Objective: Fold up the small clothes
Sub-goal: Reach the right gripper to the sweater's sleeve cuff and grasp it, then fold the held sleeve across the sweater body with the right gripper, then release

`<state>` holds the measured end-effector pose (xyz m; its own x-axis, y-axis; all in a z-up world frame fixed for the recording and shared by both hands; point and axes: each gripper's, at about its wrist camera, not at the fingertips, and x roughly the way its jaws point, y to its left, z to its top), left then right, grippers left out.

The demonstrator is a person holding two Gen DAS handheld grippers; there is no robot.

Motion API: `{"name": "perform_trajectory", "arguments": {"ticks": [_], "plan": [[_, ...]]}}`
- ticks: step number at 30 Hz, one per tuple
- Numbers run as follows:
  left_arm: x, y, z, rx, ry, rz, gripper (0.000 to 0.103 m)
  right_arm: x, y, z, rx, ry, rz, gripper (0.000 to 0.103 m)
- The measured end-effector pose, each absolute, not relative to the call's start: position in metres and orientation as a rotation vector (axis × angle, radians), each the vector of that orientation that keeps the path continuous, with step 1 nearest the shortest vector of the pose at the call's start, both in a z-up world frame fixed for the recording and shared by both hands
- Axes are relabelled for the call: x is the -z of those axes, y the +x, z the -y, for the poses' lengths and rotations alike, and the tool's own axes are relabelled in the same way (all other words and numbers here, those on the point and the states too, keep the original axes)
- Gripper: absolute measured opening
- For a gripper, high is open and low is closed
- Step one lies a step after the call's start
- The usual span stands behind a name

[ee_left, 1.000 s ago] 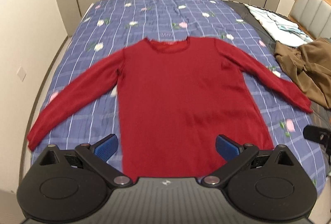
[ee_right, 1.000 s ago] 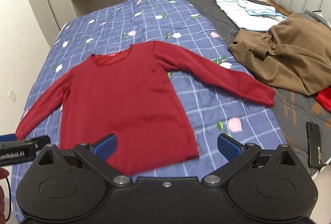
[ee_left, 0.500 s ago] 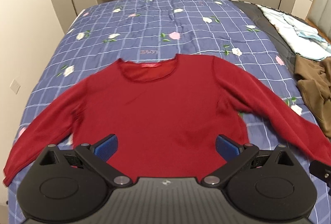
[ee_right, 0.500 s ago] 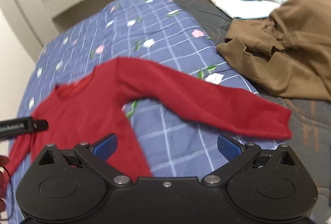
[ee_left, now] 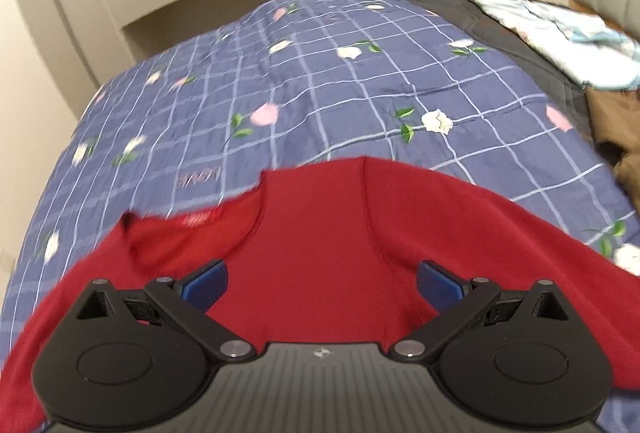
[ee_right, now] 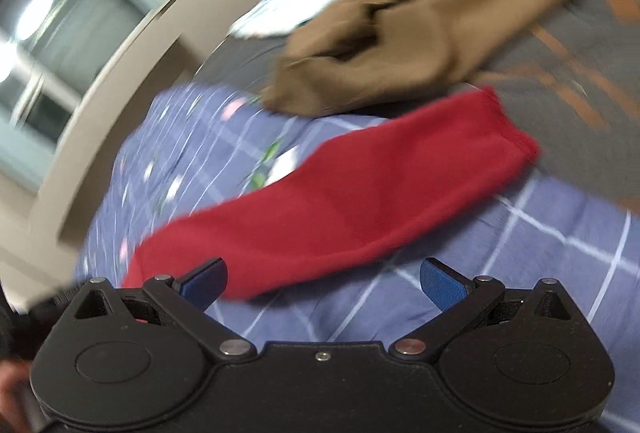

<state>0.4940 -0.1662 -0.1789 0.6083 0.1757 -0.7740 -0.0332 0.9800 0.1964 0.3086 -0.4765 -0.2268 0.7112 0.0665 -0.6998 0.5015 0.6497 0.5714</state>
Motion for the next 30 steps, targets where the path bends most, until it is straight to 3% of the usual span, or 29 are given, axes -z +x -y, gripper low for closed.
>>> {"name": "perform_trajectory", "arguments": {"ticks": [4, 13, 16, 18, 21, 24, 30], "plan": [[0.197, 0.514, 0.166, -0.087, 0.168, -0.901, 0.103, 0.242, 0.307, 0.494, 0.362, 0.983, -0.675, 0.100], [0.233, 0.530, 0.168, -0.042, 0.185, -0.958, 0.103, 0.245, 0.305, 0.509, 0.598, 1.121, -0.563, 0.070], [0.234, 0.531, 0.170, -0.029, 0.181, -0.966, 0.103, 0.247, 0.301, 0.513, 0.658, 1.155, -0.547, 0.055], [0.232, 0.531, 0.169, -0.017, 0.176, -0.968, 0.103, 0.247, 0.301, 0.514, 0.684, 1.147, -0.549, 0.035], [0.220, 0.529, 0.165, 0.000, 0.149, -0.960, 0.103, 0.243, 0.298, 0.516, 0.700, 1.119, -0.547, 0.016], [0.205, 0.526, 0.159, 0.023, 0.114, -0.946, 0.103, 0.230, 0.300, 0.512, 0.671, 1.048, -0.528, 0.008], [0.174, 0.517, 0.138, 0.063, 0.051, -0.928, 0.103, 0.186, 0.327, 0.500, 0.550, 0.833, -0.464, 0.007]]}}
